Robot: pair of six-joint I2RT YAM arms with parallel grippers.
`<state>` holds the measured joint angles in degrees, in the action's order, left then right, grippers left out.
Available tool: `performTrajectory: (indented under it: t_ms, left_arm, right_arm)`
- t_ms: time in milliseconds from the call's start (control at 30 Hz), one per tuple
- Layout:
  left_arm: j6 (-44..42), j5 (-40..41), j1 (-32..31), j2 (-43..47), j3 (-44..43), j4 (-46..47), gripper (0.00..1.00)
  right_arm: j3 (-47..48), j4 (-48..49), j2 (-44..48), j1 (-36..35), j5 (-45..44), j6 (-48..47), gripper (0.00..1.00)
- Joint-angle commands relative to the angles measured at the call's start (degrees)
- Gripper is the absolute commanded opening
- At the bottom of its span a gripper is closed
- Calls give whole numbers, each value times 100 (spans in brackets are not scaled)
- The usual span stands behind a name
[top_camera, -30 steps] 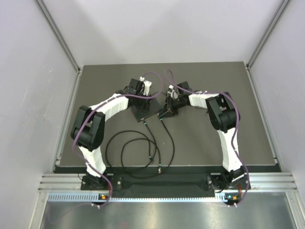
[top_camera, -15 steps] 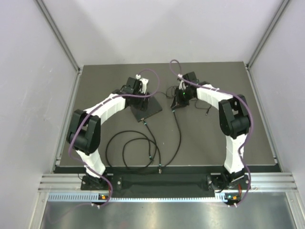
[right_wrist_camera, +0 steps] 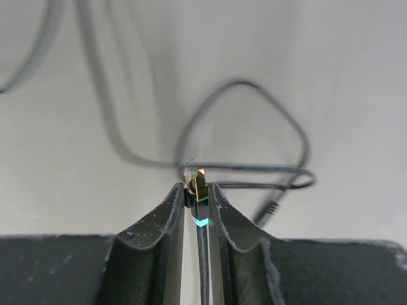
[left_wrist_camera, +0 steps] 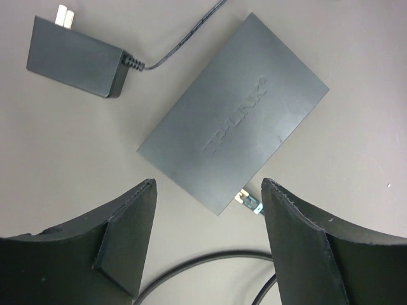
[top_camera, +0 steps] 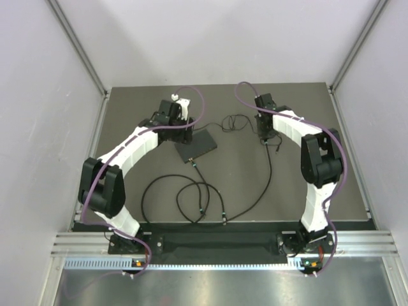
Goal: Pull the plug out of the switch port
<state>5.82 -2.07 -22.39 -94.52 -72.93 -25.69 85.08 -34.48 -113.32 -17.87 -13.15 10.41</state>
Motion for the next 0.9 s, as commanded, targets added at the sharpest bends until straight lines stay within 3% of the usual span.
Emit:
performTrajectory:
  t_ms: [0,33,100,200,233,300,467,633,767,867]
  left_arm:
    - [-64,13,42,302,164,-85,72]
    - [-73,65,42,311,217,-102,72]
    - [-47,136,86,303,261,-120,72]
    - [-2,-4,200,337,366,-112,72]
    - [-11,-39,235,355,384,-103,72]
    - [-46,-48,244,347,367,-137,72]
    - [-73,-48,306,320,270,-234,72]
    - [-73,-22,376,232,147,-261,72]
    - [15,-153,472,110,51,-252,72]
    - [15,-434,586,39,33,-217,71]
  right_arm:
    - [44,46,73,64,-436,-224,2]
    - [87,38,56,73,-321,-207,12]
    - [97,47,29,73,-49,-154,19]
    - [79,47,64,73,75,-154,41]
    - [70,47,90,73,49,-145,56]
    - [96,-32,134,73,-30,-197,68]
    - [193,-261,677,-76,110,-250,69]
    - [290,-542,1162,-700,470,-76,68]
    - [106,-17,1400,-1069,1654,460,63]
    - [-438,1218,1444,-1140,3322,1294,54]
